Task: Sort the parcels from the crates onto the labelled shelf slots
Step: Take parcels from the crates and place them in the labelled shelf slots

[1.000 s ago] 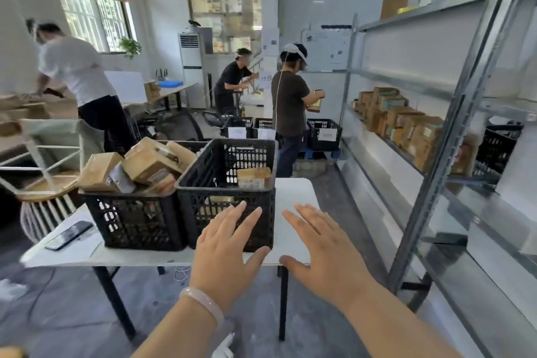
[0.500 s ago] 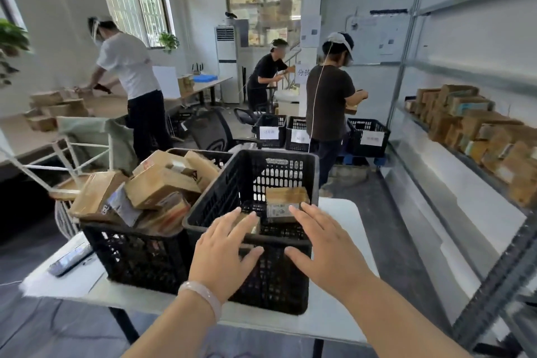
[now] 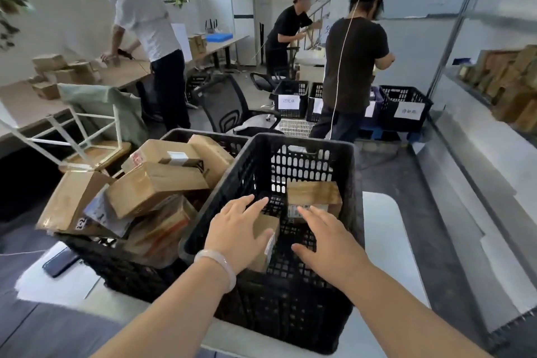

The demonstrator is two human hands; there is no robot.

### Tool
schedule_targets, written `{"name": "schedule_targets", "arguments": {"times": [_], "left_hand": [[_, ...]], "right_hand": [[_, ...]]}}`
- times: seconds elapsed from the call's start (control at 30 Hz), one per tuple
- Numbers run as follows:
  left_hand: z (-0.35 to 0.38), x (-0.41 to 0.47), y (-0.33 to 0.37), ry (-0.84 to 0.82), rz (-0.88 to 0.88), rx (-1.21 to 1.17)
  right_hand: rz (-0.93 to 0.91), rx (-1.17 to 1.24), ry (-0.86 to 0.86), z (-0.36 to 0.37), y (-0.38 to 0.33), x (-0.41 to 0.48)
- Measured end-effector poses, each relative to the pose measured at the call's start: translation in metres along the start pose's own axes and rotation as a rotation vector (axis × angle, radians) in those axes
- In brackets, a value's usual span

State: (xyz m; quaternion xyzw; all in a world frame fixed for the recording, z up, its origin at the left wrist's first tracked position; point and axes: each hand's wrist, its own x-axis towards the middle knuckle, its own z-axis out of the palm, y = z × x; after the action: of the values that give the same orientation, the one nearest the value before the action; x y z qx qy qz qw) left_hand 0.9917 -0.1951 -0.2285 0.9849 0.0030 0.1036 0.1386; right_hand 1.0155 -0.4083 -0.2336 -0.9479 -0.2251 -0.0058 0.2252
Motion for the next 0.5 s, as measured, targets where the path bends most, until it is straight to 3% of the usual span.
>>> {"name": "schedule_targets", "arguments": {"times": [0.3,0.5], "left_hand": [[0.050,0.083,-0.035,-0.269,-0.043,0.000],[0.106,0.109,-0.046,-0.661,-0.205,0.021]], "right_hand": [[0.148,-0.090,-0.040,0.036,0.004,0.066],[0.261,-0.096,-0.141,0.066,0.013,0.092]]}}
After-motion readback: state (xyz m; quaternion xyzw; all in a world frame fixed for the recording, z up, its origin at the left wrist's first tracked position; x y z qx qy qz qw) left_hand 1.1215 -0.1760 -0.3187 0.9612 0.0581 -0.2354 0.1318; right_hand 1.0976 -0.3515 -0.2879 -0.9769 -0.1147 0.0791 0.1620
